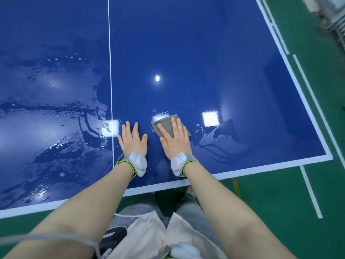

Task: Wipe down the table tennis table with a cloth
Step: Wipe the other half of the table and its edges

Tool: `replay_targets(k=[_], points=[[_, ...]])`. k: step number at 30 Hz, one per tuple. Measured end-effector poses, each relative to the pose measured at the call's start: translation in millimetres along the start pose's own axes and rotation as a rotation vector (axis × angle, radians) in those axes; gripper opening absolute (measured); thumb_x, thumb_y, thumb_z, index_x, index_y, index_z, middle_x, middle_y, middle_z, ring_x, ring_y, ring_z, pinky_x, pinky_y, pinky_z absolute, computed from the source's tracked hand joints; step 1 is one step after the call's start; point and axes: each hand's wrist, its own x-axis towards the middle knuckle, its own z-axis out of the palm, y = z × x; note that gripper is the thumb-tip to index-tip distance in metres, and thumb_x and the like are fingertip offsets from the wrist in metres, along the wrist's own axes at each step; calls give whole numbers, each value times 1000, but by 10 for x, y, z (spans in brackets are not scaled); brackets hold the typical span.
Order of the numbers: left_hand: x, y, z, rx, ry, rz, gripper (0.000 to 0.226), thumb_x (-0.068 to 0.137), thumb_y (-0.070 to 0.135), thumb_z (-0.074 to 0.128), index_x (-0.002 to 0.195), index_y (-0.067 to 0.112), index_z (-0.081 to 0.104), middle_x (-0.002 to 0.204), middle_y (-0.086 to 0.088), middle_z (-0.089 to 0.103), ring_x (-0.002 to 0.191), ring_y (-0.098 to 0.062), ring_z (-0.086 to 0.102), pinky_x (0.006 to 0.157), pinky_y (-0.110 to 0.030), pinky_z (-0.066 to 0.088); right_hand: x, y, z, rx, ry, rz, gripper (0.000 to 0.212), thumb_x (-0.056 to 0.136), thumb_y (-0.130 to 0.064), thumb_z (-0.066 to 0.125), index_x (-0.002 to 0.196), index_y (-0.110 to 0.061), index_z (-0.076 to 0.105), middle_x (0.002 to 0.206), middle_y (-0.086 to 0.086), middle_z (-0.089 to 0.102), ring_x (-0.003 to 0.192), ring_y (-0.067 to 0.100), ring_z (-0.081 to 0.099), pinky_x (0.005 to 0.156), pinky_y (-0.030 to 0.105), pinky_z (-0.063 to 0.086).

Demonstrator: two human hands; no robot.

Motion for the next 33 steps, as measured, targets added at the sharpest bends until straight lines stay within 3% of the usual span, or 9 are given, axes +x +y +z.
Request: replay_targets(k=[6,11,16,19,22,25,27,31,33], points=[[-197,112,151,25,33,-35,55,97,28,40,147,18,19,157,-4,0,144,-18,-6,113,-38,-11,-136,760,-156,40,56,328,51,102,-40,21,150,-37,3,158,10,-13,146,26,-13,118,40,-4],[-330,258,260,33,28,-73,56,97,31,39,147,19,17,157,-5,-2,144,-18,-8,113,-40,-11,-181,632,-102,8,23,274,51,102,-43,17,150,-36,2,158,14,-11,146,31,-11,116,43,-6],[-462,389,387,59,4,-61,58,97,33,38,148,20,13,157,-5,-6,144,-19,-11,112,-40,-12,-298,493,22,-26,22,64,52,92,-41,25,136,-31,51,142,19,45,132,36,43,101,51,41],[-493,451,423,54,-1,-77,58,98,33,37,148,19,12,157,-5,-6,144,-19,-11,112,-41,-12,-328,719,44,-39,42,-62,50,93,-39,26,136,-30,50,144,18,44,133,35,41,105,49,35],[-496,530,447,29,9,-105,57,98,32,37,148,17,14,157,-5,-4,144,-19,-9,113,-41,-11,-334,1020,-37,6,114,73,53,92,-40,23,138,-29,48,147,19,38,136,36,36,108,49,30],[-518,584,470,6,12,-114,55,98,31,37,148,18,16,157,-4,-3,144,-18,-9,113,-41,-12,-383,1330,-150,19,73,213,66,88,-49,-1,149,-34,22,159,13,8,147,30,6,117,41,5],[-553,586,506,11,19,-104,54,98,30,37,147,18,18,157,-4,-2,144,-18,-8,113,-40,-11,-417,1432,-177,30,46,275,57,95,-48,2,150,-35,9,159,10,-5,147,27,-7,116,38,-5],[-668,634,599,25,36,-82,55,98,29,38,147,19,18,157,-4,-2,144,-18,-7,113,-39,-10,-470,1281,-122,1,23,217,50,102,-41,20,150,-37,4,159,12,-10,146,30,-10,116,42,-7],[-715,664,624,34,41,-75,54,98,29,38,147,18,18,157,-4,-2,144,-18,-7,113,-39,-10,-527,1131,-55,-44,60,110,48,101,-40,24,149,-36,20,158,17,8,146,34,7,116,47,10]])
